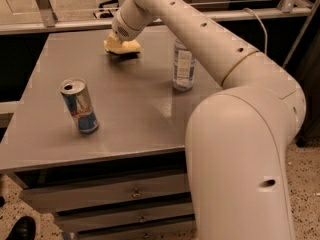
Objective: Move sponge near blue plastic bottle
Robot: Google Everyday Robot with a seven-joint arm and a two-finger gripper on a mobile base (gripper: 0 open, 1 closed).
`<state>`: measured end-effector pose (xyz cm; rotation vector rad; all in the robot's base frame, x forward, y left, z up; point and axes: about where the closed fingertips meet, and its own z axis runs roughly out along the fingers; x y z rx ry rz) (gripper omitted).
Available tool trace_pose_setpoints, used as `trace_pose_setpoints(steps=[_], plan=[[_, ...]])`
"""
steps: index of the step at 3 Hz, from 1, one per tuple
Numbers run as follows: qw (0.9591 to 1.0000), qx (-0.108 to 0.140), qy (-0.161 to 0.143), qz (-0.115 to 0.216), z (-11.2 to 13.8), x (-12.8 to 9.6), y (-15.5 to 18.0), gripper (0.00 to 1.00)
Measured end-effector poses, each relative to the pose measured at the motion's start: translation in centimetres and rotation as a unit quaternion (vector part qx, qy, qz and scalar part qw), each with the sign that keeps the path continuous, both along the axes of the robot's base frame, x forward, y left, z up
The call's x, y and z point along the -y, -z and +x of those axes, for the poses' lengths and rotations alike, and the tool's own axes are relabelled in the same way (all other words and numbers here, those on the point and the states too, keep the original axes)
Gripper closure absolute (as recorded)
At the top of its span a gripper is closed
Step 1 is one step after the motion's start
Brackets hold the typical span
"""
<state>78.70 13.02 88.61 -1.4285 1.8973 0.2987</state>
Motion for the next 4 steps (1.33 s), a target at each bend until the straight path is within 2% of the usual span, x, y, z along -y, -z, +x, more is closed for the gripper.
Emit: trace_pose_setpoints(steps=[1,2,3,4], plan=[[0.9995,0.024,-0.02,0.006,-1.8,-0.1,-2.5,1.0],[0.9937,0.083,-0.076,0.002,-6.1,-0.2,-8.3,1.0],[0.9808,0.157,-0.113,-0.022,-9.2,1.0,-14.5,1.0],[0.9673,0.222,-0.105,-0.063,-10.3,5.4,-20.0,1.0]])
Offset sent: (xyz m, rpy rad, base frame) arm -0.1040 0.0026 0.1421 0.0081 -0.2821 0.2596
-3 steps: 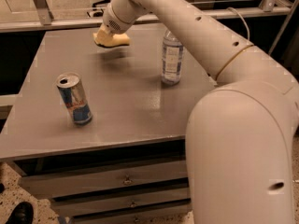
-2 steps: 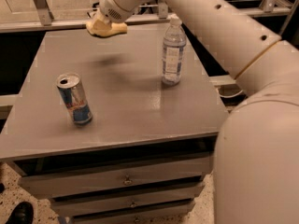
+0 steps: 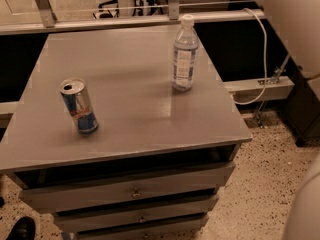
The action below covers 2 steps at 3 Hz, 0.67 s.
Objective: Move sponge near blue plastic bottle
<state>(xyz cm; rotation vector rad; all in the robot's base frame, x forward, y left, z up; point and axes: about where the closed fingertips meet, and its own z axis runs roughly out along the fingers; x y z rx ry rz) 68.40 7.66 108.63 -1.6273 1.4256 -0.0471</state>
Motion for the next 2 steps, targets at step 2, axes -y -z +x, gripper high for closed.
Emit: trace_pose_setpoints(steps=[2], plan=[[0.9986,0.036,0.039,0.003,-0.7,13.3,-3.6,1.0]])
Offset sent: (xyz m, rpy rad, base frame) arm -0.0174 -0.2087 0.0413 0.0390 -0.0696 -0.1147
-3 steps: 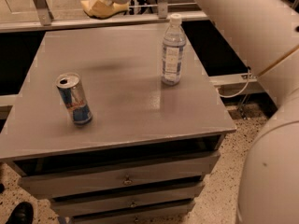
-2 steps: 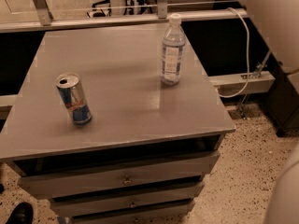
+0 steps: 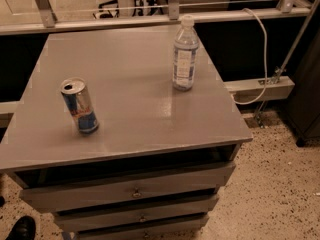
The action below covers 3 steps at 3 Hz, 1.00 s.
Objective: Move sponge near blue plastic bottle
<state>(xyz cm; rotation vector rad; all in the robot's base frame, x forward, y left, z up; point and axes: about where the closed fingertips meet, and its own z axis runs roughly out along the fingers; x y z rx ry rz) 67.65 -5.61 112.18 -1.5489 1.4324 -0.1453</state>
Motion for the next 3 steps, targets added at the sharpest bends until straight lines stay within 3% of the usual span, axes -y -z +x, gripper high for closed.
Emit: trace_pose_setpoints(steps=[2,3], plan=[[0.9999,-0.016,0.001,0.0,-4.0,8.8,1.0,1.0],[0.9989,-0.043,-0.02,0.001,-5.7,10.1,3.4,1.0]])
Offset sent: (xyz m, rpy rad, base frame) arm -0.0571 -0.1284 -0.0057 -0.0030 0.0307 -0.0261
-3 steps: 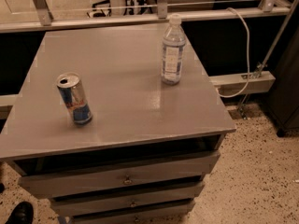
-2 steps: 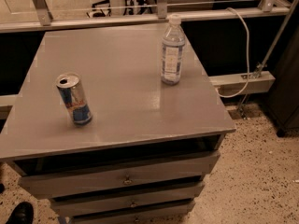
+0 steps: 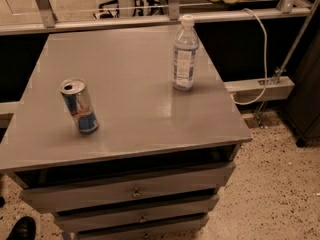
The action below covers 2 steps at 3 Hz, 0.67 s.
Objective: Move sponge near blue plastic bottle
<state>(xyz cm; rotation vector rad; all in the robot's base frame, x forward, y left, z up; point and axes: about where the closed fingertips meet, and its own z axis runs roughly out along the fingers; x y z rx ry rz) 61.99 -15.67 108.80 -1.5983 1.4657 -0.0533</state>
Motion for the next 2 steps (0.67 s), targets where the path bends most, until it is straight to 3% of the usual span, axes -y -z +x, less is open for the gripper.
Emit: trace_pose_setpoints(steps=[1,2], plan=[[0.9981,-0.036,-0.051,0.001,-1.8,-0.1,3.4,1.0],[0.9856,-0.082,-0.147,-0.013,-4.2,-2.3,7.9,1.0]])
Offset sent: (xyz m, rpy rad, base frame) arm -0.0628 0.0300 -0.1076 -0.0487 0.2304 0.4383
